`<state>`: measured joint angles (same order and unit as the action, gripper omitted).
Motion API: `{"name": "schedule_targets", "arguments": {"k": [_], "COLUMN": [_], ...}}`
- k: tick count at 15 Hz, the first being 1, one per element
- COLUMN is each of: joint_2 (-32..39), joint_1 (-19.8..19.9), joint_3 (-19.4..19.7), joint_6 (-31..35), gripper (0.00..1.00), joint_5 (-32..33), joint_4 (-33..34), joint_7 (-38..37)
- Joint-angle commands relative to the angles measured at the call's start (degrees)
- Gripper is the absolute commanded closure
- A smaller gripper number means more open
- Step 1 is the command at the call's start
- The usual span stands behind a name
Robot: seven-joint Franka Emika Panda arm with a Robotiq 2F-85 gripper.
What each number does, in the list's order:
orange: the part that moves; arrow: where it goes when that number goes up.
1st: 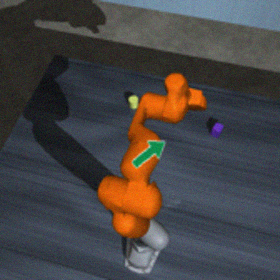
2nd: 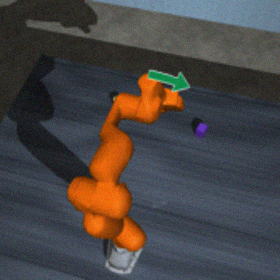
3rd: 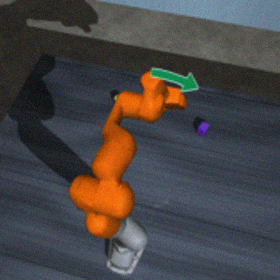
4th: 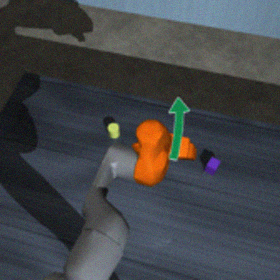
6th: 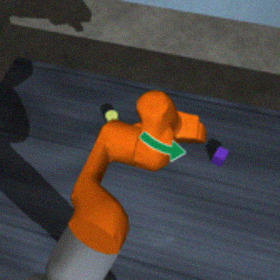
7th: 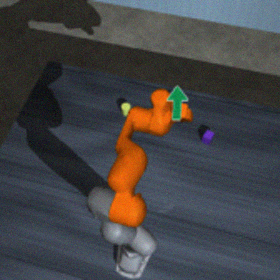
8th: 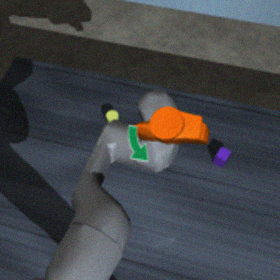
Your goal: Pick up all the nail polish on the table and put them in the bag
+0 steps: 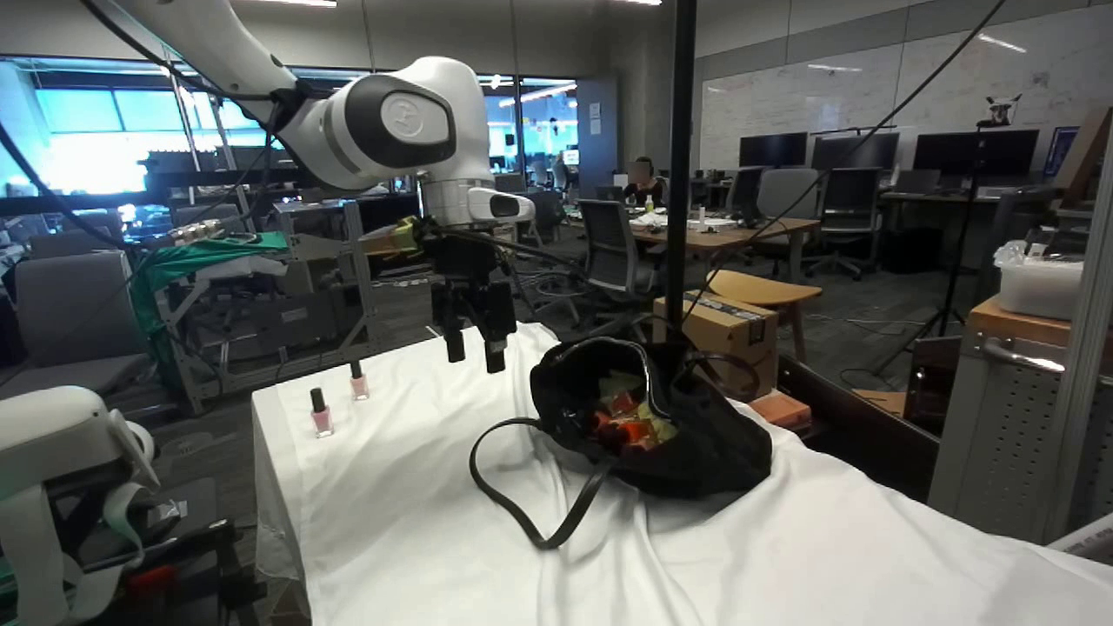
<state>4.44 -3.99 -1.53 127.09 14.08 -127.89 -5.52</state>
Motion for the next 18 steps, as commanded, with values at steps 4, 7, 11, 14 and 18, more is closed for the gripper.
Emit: {"name": "schedule_targets", "arguments": {"k": [4,7,11,14,18], "joint_2": [-8.6,-9.7,-8.8,-8.0,-7.2], "joint_1": [-1.2,-2.2,-4.1,-5.4,-6.4], "joint_3": [-3.0,-4.7,-7.0,-8.3,-9.3], "joint_6": [-1.5,-1.3,0.0,1.3,3.6], "gripper": [0.00,0.00,0.00,0.00,0.00], "joint_5": [-3.8,-5.9,-8.8,-11.7,-12.9], "joint_4": [-9.8,-12.2,-13.8,-14.2,-14.8], "joint_7": [-4.1,-5.3,-8.2,-8.5,-7.0]}}
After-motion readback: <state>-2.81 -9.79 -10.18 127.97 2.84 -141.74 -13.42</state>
